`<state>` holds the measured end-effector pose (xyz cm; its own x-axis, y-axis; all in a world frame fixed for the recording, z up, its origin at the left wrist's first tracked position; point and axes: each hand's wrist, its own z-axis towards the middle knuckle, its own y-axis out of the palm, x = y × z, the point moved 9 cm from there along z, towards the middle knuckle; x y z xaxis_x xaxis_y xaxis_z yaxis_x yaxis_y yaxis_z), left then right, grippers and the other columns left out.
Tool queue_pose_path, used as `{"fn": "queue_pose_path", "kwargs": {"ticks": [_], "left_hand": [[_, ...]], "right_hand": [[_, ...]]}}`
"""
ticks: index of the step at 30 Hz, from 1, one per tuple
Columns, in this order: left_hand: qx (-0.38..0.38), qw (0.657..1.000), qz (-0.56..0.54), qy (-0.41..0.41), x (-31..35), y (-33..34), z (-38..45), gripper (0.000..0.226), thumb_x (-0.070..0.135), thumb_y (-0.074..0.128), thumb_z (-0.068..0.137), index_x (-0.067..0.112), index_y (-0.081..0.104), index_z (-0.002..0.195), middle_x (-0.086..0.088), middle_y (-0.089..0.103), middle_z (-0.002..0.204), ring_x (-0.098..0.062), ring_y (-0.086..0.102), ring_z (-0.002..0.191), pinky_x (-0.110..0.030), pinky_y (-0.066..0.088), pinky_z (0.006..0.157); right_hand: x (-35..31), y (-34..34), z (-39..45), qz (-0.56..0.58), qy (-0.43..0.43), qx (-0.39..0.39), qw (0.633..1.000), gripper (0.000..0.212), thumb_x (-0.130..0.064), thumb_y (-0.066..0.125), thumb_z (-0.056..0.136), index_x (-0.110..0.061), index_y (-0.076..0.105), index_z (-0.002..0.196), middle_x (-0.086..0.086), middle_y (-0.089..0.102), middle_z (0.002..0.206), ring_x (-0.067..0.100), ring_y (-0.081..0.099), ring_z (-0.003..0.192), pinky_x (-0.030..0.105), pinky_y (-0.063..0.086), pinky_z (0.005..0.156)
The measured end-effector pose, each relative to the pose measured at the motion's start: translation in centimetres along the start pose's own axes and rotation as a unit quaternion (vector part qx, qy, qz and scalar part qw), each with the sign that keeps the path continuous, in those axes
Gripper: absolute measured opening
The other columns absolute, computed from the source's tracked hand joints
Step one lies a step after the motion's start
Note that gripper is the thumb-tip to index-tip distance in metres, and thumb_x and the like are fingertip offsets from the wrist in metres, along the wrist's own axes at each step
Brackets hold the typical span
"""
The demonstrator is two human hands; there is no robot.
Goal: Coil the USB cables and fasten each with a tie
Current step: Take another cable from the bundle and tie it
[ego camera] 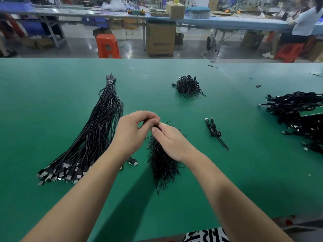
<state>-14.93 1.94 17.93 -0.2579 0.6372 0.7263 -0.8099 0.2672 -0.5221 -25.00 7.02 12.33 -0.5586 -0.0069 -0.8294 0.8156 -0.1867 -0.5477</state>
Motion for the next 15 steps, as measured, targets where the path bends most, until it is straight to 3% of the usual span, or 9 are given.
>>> {"fn": "queue_pose_path", "kwargs": {"ticks": [3, 6, 10, 12, 15], "left_hand": [[-0.039, 0.999, 0.011, -0.021, -0.1, 0.2, 0.3, 0.016, 0.014, 0.071, 0.09, 0.028, 0.075, 0.084, 0.021, 0.069, 0.083, 0.007, 0.061, 0.082, -0.004, 0.039, 0.073], [-0.051, 0.997, 0.041, -0.03, 0.0, 0.0, 0.5, 0.012, 0.017, 0.074, 0.088, 0.028, 0.074, 0.084, 0.013, 0.068, 0.09, 0.002, 0.059, 0.087, -0.008, 0.039, 0.076], [0.047, 0.993, 0.11, -0.017, 0.7, -1.4, -0.1, 0.01, 0.026, 0.076, 0.087, 0.017, 0.076, 0.091, 0.003, 0.061, 0.102, -0.013, 0.054, 0.104, -0.021, 0.038, 0.089], [0.066, 0.989, 0.128, -0.016, 1.0, -1.5, -0.6, 0.017, 0.032, 0.073, 0.088, 0.016, 0.077, 0.087, 0.002, 0.063, 0.095, -0.016, 0.056, 0.097, -0.028, 0.043, 0.086], [0.027, 0.992, 0.124, -0.02, 0.9, -0.5, -1.2, 0.013, 0.034, 0.073, 0.087, 0.022, 0.078, 0.088, 0.008, 0.065, 0.091, -0.012, 0.059, 0.08, -0.029, 0.047, 0.075]], "right_hand": [[-0.9, -0.2, -0.2, -0.168, -0.059, -0.004, 0.984, 0.027, -0.038, 0.031, 0.105, -0.028, 0.039, 0.082, -0.004, 0.053, 0.071, 0.019, 0.051, 0.067, 0.037, 0.034, 0.064], [-0.9, 0.0, -0.2, -0.237, -0.057, -0.01, 0.97, 0.03, -0.036, 0.028, 0.107, -0.015, 0.049, 0.102, 0.007, 0.063, 0.084, 0.032, 0.056, 0.075, 0.042, 0.042, 0.069], [-1.2, -0.2, -0.3, -0.278, -0.062, 0.026, 0.958, 0.024, -0.029, 0.033, 0.107, -0.013, 0.044, 0.093, 0.007, 0.056, 0.076, 0.034, 0.047, 0.067, 0.04, 0.031, 0.061], [-1.3, -0.6, -0.3, -0.28, -0.057, 0.053, 0.957, 0.019, -0.024, 0.036, 0.105, -0.011, 0.045, 0.094, 0.014, 0.063, 0.079, 0.037, 0.052, 0.067, 0.039, 0.029, 0.06], [-1.2, -0.8, -0.1, -0.307, -0.042, 0.081, 0.947, 0.015, -0.019, 0.038, 0.104, -0.011, 0.044, 0.093, 0.012, 0.059, 0.075, 0.033, 0.049, 0.063, 0.036, 0.028, 0.058]]}}
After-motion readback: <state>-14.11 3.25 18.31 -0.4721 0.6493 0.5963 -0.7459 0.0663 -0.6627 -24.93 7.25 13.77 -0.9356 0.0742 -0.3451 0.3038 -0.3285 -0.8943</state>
